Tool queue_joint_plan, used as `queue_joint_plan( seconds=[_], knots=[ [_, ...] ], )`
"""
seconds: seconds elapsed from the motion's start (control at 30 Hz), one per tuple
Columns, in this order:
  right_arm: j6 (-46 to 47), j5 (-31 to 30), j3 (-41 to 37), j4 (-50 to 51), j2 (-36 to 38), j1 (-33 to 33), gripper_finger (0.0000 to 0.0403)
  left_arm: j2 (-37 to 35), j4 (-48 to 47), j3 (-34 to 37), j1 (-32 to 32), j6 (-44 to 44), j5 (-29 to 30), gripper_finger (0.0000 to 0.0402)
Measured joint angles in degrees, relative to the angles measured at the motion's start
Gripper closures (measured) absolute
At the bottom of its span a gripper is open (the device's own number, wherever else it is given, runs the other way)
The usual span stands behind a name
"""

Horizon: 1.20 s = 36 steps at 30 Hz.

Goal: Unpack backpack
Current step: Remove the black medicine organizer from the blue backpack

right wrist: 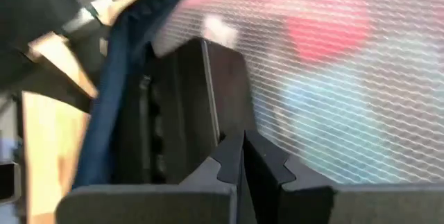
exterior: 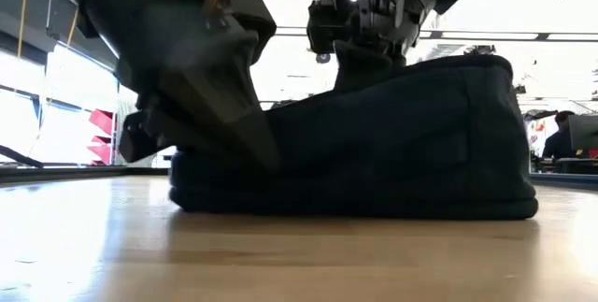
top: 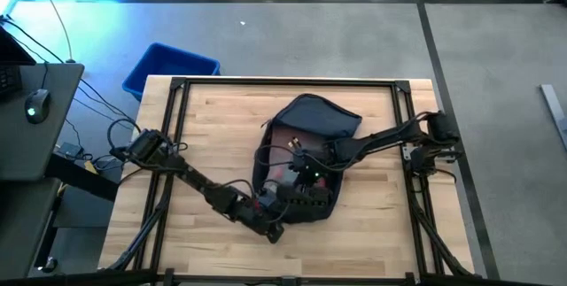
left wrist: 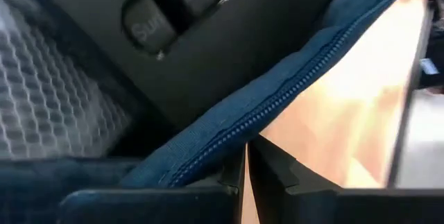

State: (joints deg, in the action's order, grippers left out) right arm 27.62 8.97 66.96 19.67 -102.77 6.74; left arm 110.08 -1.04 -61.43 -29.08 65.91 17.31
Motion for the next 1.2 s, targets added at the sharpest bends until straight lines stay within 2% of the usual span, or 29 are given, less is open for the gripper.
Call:
queue_joint_plan(
  seconds=[0.33,0.6,0.77,1.0,1.2],
  knots=[
    [3.7,-2.8,2.7,7.8,0.1,-2.7,0.0403,-1.3,-2.4,0.0,-1.1,-2.5,-0.3,0.0401],
    [4.0,3.0,2.6,9.5,0.1,-3.3,0.0403,-1.3,-2.2,0.1,-1.4,-7.2,-0.2,0.0401],
    [6.4,3.1,2.5,9.7,-0.3,-2.0,0.0403,-1.3,-2.5,0.1,0.5,-11.2,1.7,0.0402],
    [9.4,0.7,2.5,10.3,-0.9,-0.1,0.0403,-1.2,-3.8,0.1,3.4,-14.0,0.4,0.0401],
    [11.9,-4.2,5.3,14.2,-0.8,0.0,0.0403,-1.2,-5.3,0.1,3.6,-14.9,0.6,0.0401]
  ],
)
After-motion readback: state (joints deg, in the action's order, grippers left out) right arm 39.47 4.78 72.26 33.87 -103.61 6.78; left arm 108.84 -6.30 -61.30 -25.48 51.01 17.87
